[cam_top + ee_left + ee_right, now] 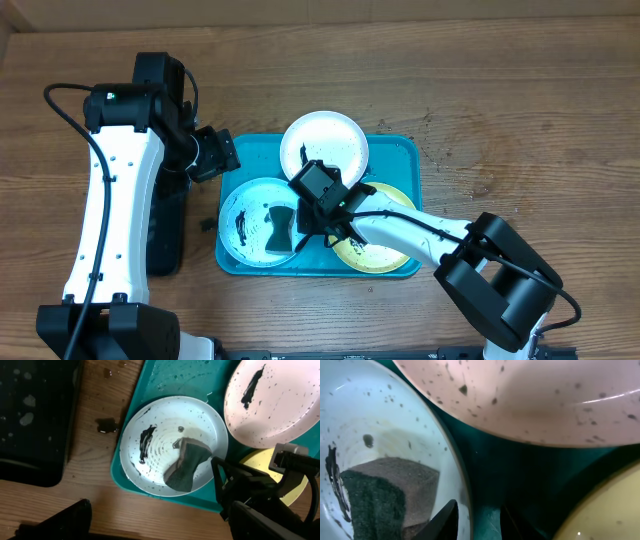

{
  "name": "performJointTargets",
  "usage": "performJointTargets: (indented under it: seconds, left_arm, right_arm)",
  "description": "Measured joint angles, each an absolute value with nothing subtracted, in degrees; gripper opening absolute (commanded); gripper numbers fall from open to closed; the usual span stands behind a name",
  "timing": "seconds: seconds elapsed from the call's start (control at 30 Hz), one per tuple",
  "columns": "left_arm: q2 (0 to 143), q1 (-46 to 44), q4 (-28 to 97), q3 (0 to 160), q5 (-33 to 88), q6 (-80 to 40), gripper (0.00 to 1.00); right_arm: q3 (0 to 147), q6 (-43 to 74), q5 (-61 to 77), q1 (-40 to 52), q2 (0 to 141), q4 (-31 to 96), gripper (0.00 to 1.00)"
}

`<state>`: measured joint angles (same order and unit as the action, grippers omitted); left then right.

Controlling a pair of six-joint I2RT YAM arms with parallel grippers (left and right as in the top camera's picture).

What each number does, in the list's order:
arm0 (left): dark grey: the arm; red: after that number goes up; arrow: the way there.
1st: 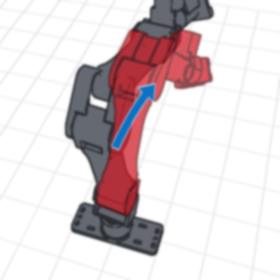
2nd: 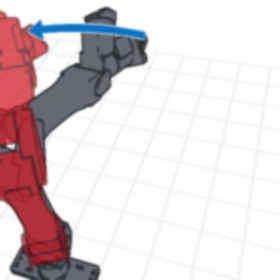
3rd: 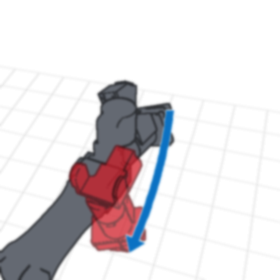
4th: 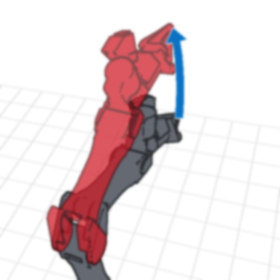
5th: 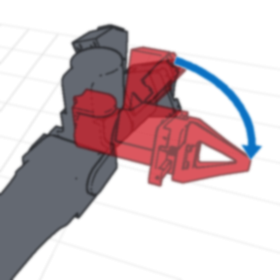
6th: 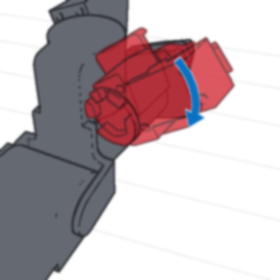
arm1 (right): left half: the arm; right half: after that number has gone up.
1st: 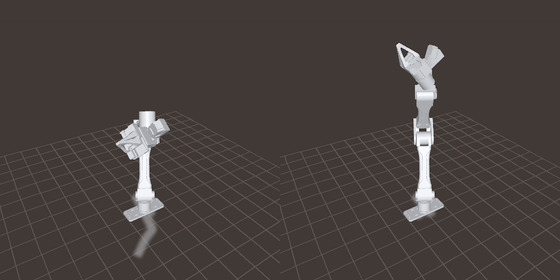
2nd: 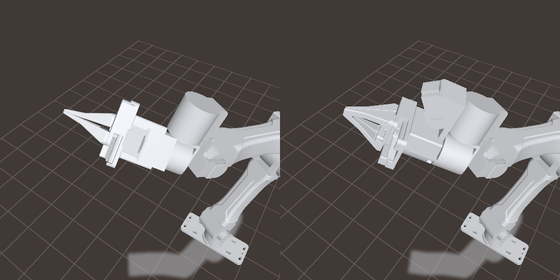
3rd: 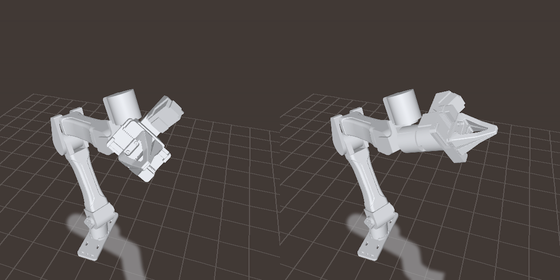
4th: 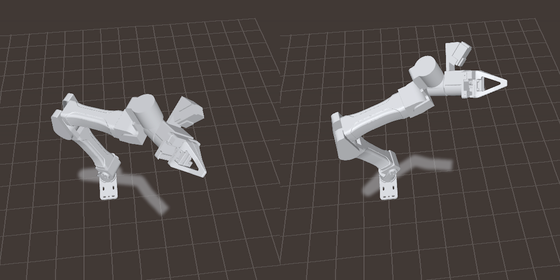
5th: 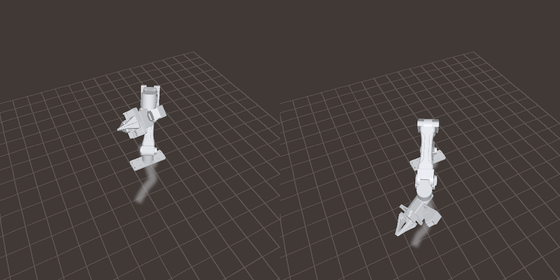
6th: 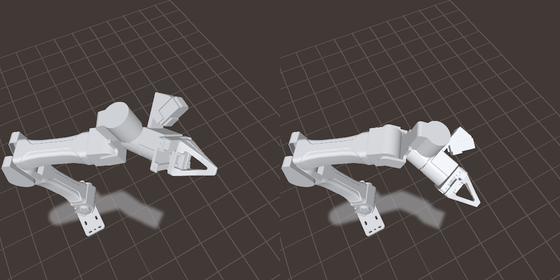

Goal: Clean dirty plates on tray and stack at the side
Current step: 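Hold the plate with the right gripper and scrub it with the sponge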

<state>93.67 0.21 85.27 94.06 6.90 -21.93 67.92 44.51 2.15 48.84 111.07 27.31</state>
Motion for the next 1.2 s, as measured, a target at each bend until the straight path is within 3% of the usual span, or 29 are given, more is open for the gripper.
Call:
performJointTargets:
  seconds: [0.2,0.47,0.77,1.2]
  left_arm:
    - [93.67,0.08,85.43,93.49,8.25,-19.29,0.59]
    - [93.67,-2.22,79.42,81.28,12.32,-17.3,0.65]
    - [93.91,-5.93,64.95,65.93,19.57,-13.3,0.5]
    - [95.53,-11.6,52.62,59.86,20.18,-13.13,0.54]
  right_arm:
    - [67.9,44.75,2.79,48.84,111.13,27.53,0.16]
    - [67.9,44.73,2.83,48.84,111.18,27.57,0.17]
    - [67.9,44.75,2.98,48.82,111.18,27.57,0.17]
    - [67.9,44.75,3.01,48.82,111.18,27.64,0.17]
